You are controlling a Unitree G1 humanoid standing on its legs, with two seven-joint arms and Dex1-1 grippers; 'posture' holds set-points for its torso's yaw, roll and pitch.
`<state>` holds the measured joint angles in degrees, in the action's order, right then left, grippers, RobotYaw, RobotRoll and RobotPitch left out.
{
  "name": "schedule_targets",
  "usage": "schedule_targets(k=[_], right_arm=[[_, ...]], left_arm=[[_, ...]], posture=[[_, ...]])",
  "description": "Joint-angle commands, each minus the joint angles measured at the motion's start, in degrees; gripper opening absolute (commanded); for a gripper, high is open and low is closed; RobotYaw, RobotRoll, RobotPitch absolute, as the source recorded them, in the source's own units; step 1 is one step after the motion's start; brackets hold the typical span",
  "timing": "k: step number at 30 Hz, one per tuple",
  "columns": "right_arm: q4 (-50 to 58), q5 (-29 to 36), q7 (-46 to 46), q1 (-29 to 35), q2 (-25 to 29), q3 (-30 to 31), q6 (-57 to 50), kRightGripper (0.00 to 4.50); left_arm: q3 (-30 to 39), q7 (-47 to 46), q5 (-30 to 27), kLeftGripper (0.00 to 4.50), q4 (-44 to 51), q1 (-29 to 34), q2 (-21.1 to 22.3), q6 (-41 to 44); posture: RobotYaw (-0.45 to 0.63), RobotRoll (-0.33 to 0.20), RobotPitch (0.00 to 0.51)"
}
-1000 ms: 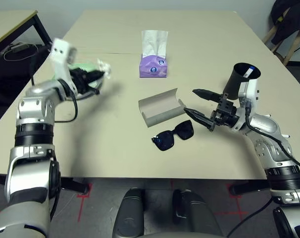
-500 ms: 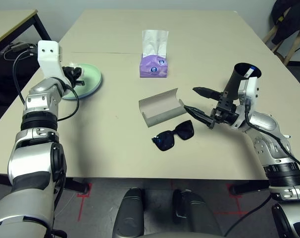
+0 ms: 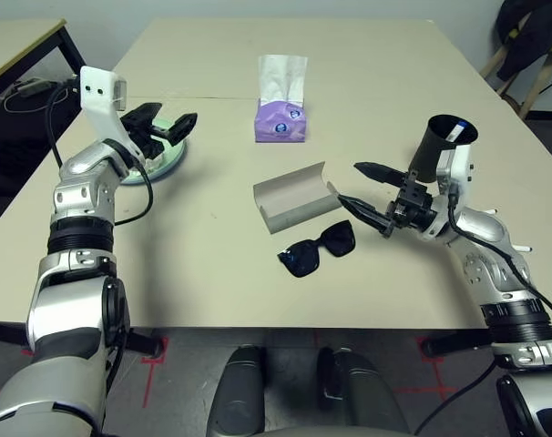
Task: Organize and tidy the items on the table.
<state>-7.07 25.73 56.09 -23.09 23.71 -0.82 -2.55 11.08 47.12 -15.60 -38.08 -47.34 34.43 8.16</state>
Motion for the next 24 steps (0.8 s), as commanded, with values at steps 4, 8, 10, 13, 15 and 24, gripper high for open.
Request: schedule_targets(k=[4, 8, 10, 13, 15, 24], right_arm=[[1.55, 0.05, -0.31, 0.25, -0.10, -0.36, -0.66, 4.50], [1.83, 0.25, -0.04, -0.27, 0.51, -0.57, -1.38, 4.50], [1.64, 0.25, 0.25, -0.57, 0.98, -0.74, -1.56, 4.50], [1.42, -0.49, 0.43, -0.88, 2.19, -0.65, -1.95, 4.50], [1.67, -1.41, 0.09, -1.19, 3.13, -0.24, -2.40, 4.50], [7.88, -3.85, 3.59, -2.66, 9.40, 3.29, -7.60, 4.50]], left_arm=[[-4.43, 10.48, -0.59, 4.47, 6.49, 5.22, 0.29, -0.21], [-5.24, 18.46, -2.65, 4.47, 10.06, 7.99, 0.69, -1.82], [-5.86, 22.18, -3.76, 4.47, 12.06, 9.31, 1.01, -1.14], [-7.81, 26.01, -3.96, 4.47, 14.56, 11.44, 1.24, -0.02], [-8.76, 27.71, -4.66, 4.47, 16.24, 12.41, 0.51, 0.62], [-11.49, 32.09, -5.19, 4.47, 21.09, 17.38, -1.57, -4.36]], posture=[[0.16, 0.000, 0.104], [0.16, 0.000, 0.112], [0.16, 0.000, 0.119], [0.16, 0.000, 0.130], [0.16, 0.000, 0.140], [0.15, 0.000, 0.161]])
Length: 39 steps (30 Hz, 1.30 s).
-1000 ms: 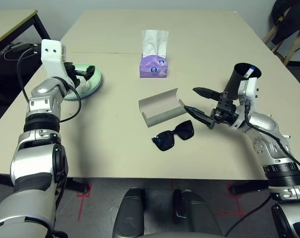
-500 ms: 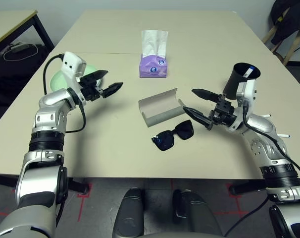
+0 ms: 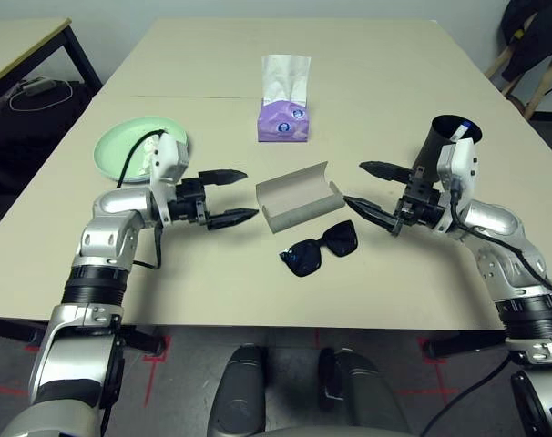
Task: Organize and tidy the items on the table.
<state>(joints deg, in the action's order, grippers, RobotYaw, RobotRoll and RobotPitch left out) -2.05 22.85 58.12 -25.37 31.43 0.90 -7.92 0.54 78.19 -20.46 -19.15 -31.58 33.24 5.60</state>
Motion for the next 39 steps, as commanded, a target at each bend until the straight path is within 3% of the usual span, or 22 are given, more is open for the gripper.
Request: schedule_targets(k=[1, 6, 11, 17, 25, 39], right_arm=[[3.92, -1.67, 2.06, -0.43, 2.76, 2.38, -3.01, 4.50], [10.75, -4.93, 0.82, -1.76, 7.49, 5.66, -11.20, 4.50], [18.06, -12.79, -0.93, -4.08, 11.43, 11.75, -17.31, 4.50], [24.59, -17.90, 4.66, -9.98, 14.79, 20.70, -22.59, 4.50], [27.07, -22.79, 10.03, -21.41, 14.22, 30.27, -30.51, 4.50], [21.08, -30.83, 16.06, -26.68, 12.28, 37.32, -22.38, 4.50]], left_arm=[[-1.02, 1.10, -0.34, 4.47, 2.69, 2.12, -0.45, -2.28], [-1.63, 0.53, -0.28, 4.47, 5.29, 3.97, -0.81, -3.14], [-2.31, 0.00, 0.29, 4.47, 6.35, 4.75, -1.45, -4.59], [-2.64, 0.54, 0.03, 4.47, 6.78, 5.62, -1.76, -7.63], [-3.02, 1.19, -1.75, 4.47, 8.44, 5.84, -2.71, -7.93], [-2.79, -0.64, -3.43, 4.47, 12.03, 8.14, -2.58, -5.67]], posture=[[0.16, 0.000, 0.164], [0.16, 0.000, 0.176], [0.16, 0.000, 0.179], [0.17, 0.000, 0.185], [0.17, 0.000, 0.194], [0.20, 0.000, 0.193]])
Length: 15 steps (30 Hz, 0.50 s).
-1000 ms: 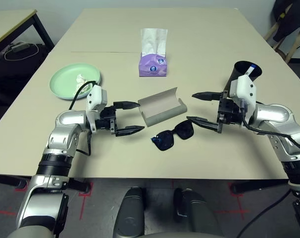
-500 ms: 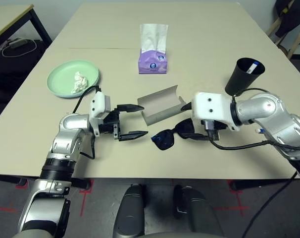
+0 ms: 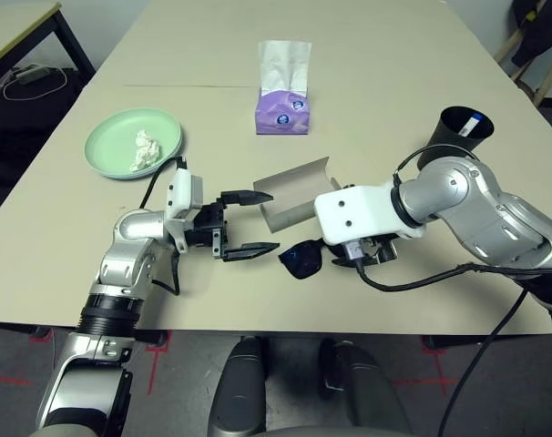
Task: Organize and tidy the items on the table.
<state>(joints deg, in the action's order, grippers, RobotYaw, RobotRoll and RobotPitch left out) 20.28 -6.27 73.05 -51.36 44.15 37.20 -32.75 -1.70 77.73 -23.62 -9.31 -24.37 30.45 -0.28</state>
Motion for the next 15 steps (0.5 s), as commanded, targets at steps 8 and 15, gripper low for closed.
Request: schedule_targets(k=[8, 15], right_arm=[[-4.75, -6.55, 2.75, -2.24, -3.84, 2.04, 6.93, 4.50], [-3.66, -9.45, 5.53, -2.31, -5.19, 2.70, 6.77, 4.50]], left_arm=[[-0.81, -1.42, -0.29, 4.47, 3.99, 2.17, 0.10, 1.21], [-1.03, -1.50, -0.12, 4.47, 4.16, 2.20, 0.21, 1.50]], posture=[[0.21, 0.000, 0.193], [0.21, 0.000, 0.188]])
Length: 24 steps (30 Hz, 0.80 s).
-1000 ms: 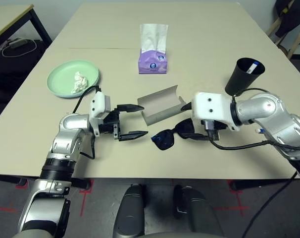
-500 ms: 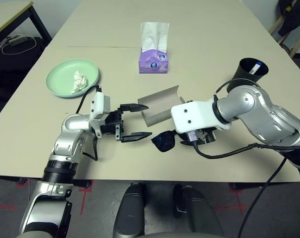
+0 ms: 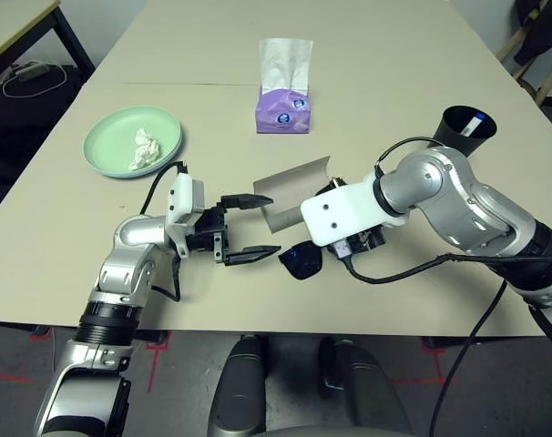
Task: Organize and tidy the items on the table.
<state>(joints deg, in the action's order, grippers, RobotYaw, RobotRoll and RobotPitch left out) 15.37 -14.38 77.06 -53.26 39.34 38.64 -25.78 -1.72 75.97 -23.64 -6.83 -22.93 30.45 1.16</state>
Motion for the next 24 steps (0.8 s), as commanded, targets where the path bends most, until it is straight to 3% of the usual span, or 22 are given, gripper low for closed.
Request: schedule_targets(k=[1, 13, 24], right_arm=[[1.42, -1.64, 1.98, -0.42, -0.59, 1.47, -0.68, 4.50], [0.69, -4.74, 6.37, -1.82, -2.83, 2.97, -5.30, 4.50], [-1.58, -7.37, 6.24, -0.66, -3.84, 4.34, -1.93, 4.50]], left_arm=[[-1.04, 0.33, -0.09, 4.47, 1.61, 0.65, 0.24, 0.09], [-1.36, 0.76, 0.01, 4.47, 1.24, 0.21, 0.45, 0.15], [-1.73, 0.77, 0.37, 4.47, 0.79, -0.36, 0.39, -0.13]], posture=[[0.21, 0.000, 0.188], [0.20, 0.000, 0.189], [0.20, 0.000, 0.184]])
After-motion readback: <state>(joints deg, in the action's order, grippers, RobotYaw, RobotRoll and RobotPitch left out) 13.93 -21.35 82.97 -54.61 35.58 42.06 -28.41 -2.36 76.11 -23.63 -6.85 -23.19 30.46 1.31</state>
